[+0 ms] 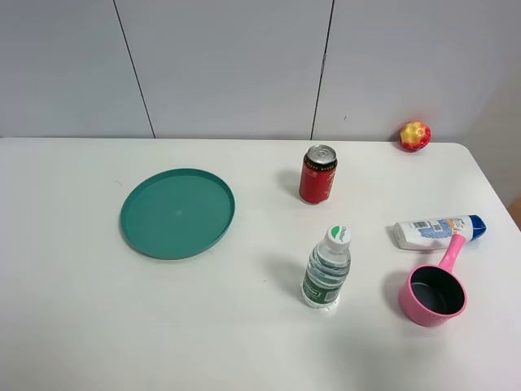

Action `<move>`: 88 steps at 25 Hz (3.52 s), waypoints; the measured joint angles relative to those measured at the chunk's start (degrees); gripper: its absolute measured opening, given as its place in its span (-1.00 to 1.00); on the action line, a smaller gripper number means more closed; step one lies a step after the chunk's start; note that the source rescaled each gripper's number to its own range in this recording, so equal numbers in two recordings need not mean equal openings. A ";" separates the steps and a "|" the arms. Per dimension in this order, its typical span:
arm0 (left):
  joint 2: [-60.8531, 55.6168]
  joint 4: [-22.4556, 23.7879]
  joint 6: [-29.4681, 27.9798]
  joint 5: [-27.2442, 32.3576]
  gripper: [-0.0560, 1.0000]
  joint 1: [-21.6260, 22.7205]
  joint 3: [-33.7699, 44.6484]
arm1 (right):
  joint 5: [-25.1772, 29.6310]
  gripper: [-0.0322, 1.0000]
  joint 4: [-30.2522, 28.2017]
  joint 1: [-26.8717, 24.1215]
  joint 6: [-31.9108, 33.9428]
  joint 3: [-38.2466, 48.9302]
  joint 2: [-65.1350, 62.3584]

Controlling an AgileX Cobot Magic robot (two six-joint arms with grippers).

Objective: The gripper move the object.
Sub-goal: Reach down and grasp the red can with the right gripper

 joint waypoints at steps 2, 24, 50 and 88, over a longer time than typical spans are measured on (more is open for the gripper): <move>0.00 0.00 0.00 0.00 1.00 0.00 0.00 | 0.00 1.00 0.00 0.00 0.00 0.00 0.00; 0.00 0.00 0.00 0.00 1.00 0.00 0.00 | 0.00 1.00 0.04 1.11 0.13 0.00 4.15; 0.00 0.00 0.00 0.00 1.00 0.00 0.00 | -12.47 1.00 8.99 14.75 -9.52 -46.03 82.62; 0.00 0.00 0.05 0.00 1.00 0.00 0.00 | -64.91 1.00 6.82 20.43 -24.32 -17.32 102.51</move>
